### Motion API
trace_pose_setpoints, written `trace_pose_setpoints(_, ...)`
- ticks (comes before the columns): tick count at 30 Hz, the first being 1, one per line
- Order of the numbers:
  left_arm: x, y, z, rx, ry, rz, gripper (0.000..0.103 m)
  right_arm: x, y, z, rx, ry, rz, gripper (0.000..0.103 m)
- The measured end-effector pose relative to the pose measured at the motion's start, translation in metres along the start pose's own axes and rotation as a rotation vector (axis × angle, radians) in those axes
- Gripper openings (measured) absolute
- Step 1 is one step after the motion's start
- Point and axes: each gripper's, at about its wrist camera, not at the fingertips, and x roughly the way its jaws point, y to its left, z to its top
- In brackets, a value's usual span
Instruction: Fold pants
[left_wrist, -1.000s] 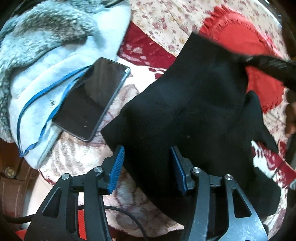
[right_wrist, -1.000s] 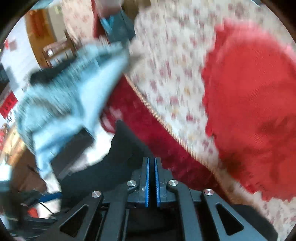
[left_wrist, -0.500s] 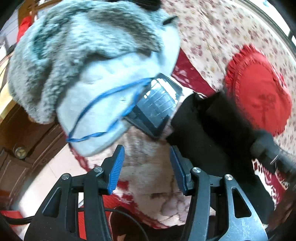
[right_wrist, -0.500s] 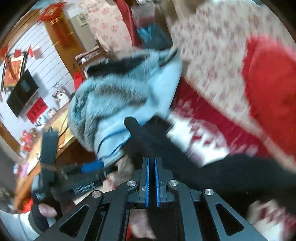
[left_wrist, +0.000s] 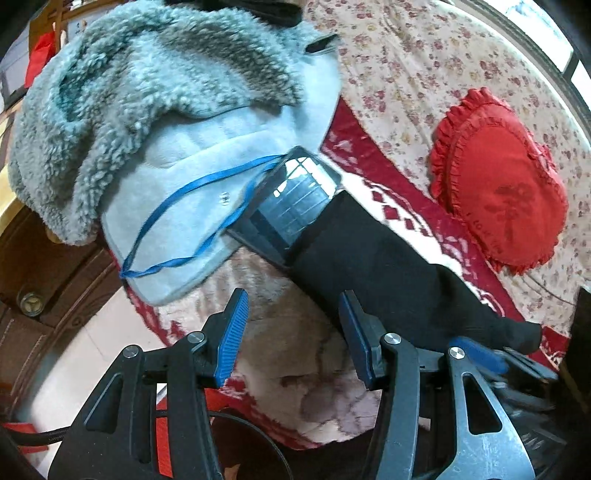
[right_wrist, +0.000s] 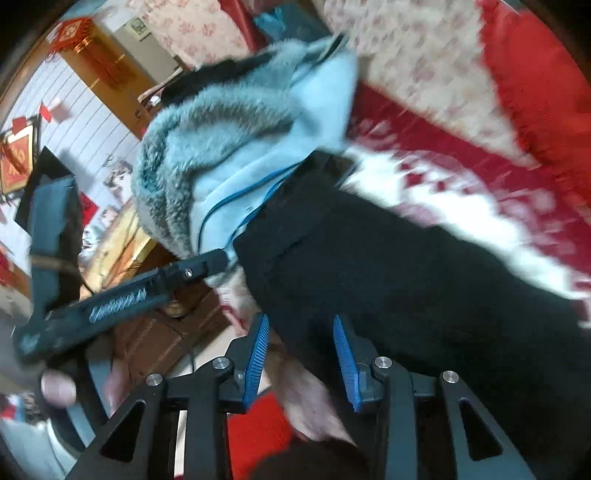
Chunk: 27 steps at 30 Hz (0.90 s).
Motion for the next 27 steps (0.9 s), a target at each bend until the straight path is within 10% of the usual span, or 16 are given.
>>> trace_pose_setpoints(10, 0.011, -0.067, -0.020, 0.135, 0.055, -0.086, 0.050, -0.131, -0.139, -0.048, 0.288, -0.114, -0.372, 0.037)
trace_pose_setpoints(15, 0.023, -0.113, -0.033, 0.242, 0.094, -0.100, 0.050, -0.140, -0.155, -0.013, 0.264, -0.160, -0.327, 0.044)
trace_pose_setpoints(20, 0.022, -0.137, -0.041, 0.310, 0.101, -0.099, 0.050, -0.084, -0.164, 0.018, 0.191, 0.033, -0.318, 0.045)
trace_pose_setpoints(27, 0.040, -0.134, -0.047, 0.277, 0.158, -0.087, 0.050, -0.105, -0.166, -0.068, 0.201, 0.076, -0.295, 0.045)
